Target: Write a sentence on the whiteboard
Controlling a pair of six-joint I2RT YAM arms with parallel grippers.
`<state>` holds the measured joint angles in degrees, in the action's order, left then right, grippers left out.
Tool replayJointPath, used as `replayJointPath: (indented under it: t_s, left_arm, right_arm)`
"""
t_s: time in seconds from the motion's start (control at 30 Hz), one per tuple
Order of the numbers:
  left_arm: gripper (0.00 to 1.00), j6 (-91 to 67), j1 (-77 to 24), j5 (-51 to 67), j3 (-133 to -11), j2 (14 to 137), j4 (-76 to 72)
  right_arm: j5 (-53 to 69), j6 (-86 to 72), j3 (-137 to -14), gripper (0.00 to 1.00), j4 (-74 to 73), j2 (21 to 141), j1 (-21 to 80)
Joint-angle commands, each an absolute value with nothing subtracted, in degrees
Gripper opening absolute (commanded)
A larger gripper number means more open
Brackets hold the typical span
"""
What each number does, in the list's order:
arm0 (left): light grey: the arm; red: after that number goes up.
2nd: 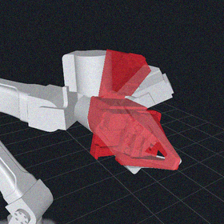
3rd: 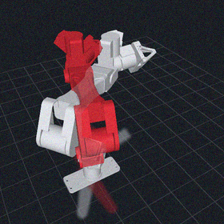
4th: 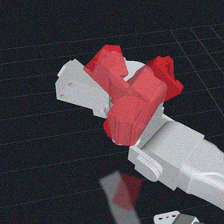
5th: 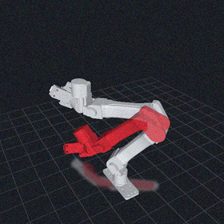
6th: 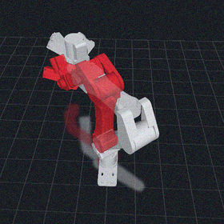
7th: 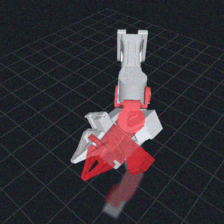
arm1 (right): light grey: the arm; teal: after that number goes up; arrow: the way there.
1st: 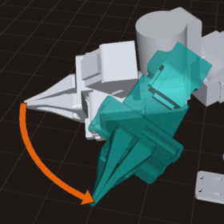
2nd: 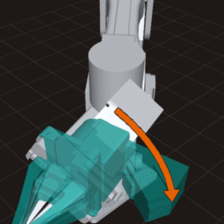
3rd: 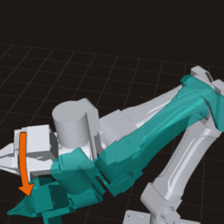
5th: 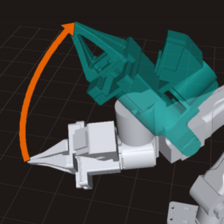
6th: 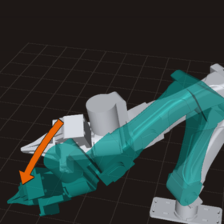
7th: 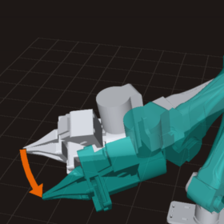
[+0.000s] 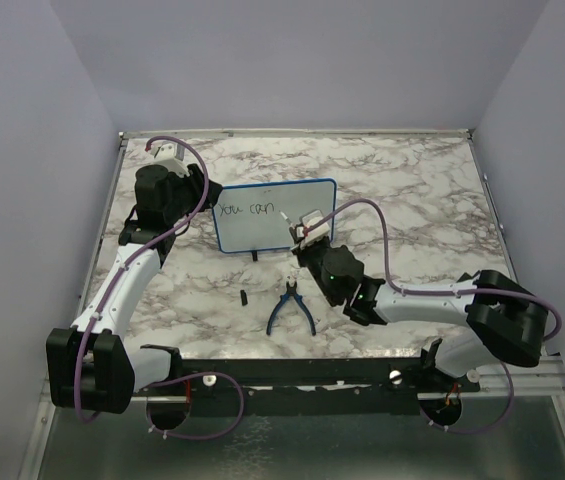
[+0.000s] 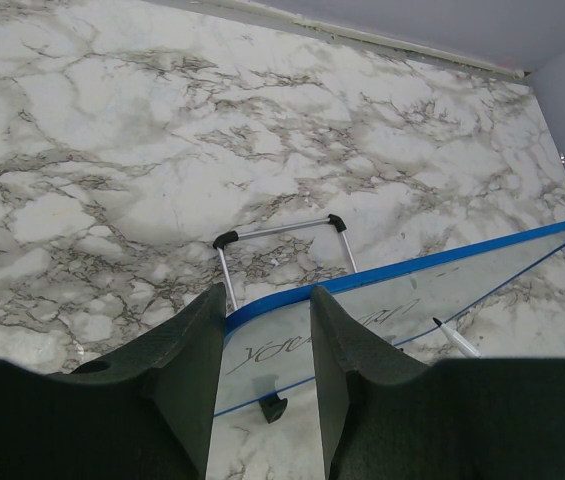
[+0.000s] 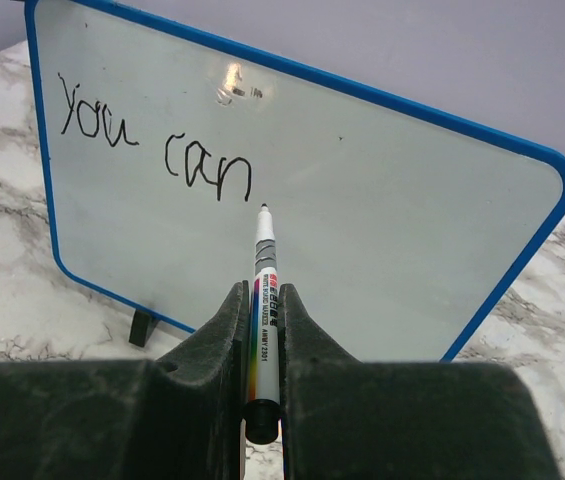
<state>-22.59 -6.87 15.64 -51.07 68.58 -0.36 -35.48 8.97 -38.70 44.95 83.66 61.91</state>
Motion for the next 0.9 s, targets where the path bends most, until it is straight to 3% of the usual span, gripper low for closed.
replayJointPath:
  t_s: [0.0,0.87]
  left_arm:
    - [0.40,-22.01,-7.04,16.83,-50.01,68.03,0.62]
    - [0.40,-22.02,-7.11,16.98,-49.92,67.36,0.62]
  right_arm:
    - [-35.57,8.52,-40.42,0.01,46.52,84.98,62.01]
    - [-41.14,8.29,-42.40,0.01,45.07,88.60,62.01]
